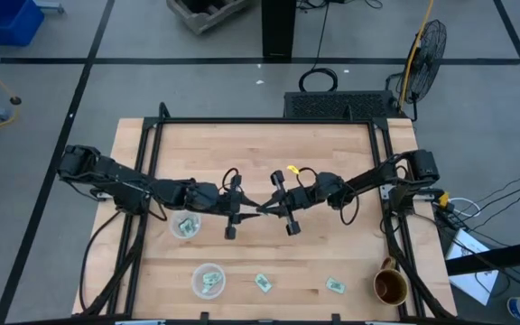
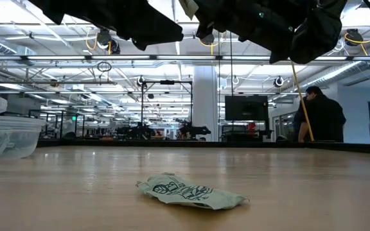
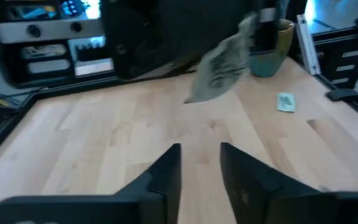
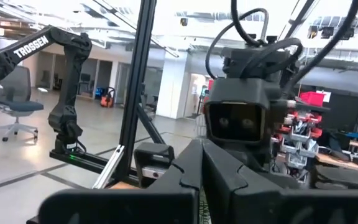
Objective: Pick and place Stevia / Truvia into bins
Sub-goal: Put the stevia packet into the bottom container
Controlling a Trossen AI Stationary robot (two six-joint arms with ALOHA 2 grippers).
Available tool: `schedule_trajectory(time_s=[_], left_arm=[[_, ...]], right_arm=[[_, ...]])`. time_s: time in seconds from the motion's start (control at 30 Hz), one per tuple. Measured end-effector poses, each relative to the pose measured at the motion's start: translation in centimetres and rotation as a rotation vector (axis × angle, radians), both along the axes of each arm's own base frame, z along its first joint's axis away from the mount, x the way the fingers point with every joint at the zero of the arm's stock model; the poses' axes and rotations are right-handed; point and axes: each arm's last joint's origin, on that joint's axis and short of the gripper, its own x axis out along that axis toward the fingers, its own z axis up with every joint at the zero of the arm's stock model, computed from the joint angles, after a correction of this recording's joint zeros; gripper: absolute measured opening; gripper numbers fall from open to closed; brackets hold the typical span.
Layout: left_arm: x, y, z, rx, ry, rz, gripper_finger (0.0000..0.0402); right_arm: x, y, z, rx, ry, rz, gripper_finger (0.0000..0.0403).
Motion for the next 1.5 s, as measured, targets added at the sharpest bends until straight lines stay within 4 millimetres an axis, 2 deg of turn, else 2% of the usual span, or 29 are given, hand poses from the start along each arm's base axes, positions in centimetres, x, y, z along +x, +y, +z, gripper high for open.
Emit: schedule_trajectory(time_s=[0.17, 0.3, 0.5, 0.93, 1.13, 1.3, 1.5], left_arm=[[0.1, 0.7, 0.0, -0.009, -0.005, 0.024, 0.0178], [0.3, 0.8, 0.6, -0.016, -0.061, 0.011, 0.0203], [0.4, 0.5, 1.2, 0.002, -0.128, -0.1, 0.0209], [0.4, 0.3, 1.2, 0.015, -0.13, -0.168, 0.0209], [0.3, 0.0, 1.4, 0.075, -0.156, -0.202, 0.0209], [0.4, 0.2, 1.4, 0.084, -0.162, -0.188, 0.0177], [0.5, 0.8, 1.4, 0.077, -0.162, -0.165, 0.0096]], right_arm=[[0.0, 0.0, -0.1, -0.005, 0.006, -0.001, 0.0], [0.0, 0.0, -0.1, -0.009, 0.005, -0.002, 0.0], [0.0, 0.0, -0.1, -0.019, 0.001, -0.006, 0.0], [0.0, -0.5, 0.0, -0.025, -0.006, -0.023, 0.0], [0.1, -1.0, 0.0, -0.022, -0.005, -0.037, 0.0], [0.1, -1.0, 0.0, -0.022, -0.004, -0.037, 0.0], [0.1, -1.0, -0.1, -0.028, -0.002, -0.039, 0.0]])
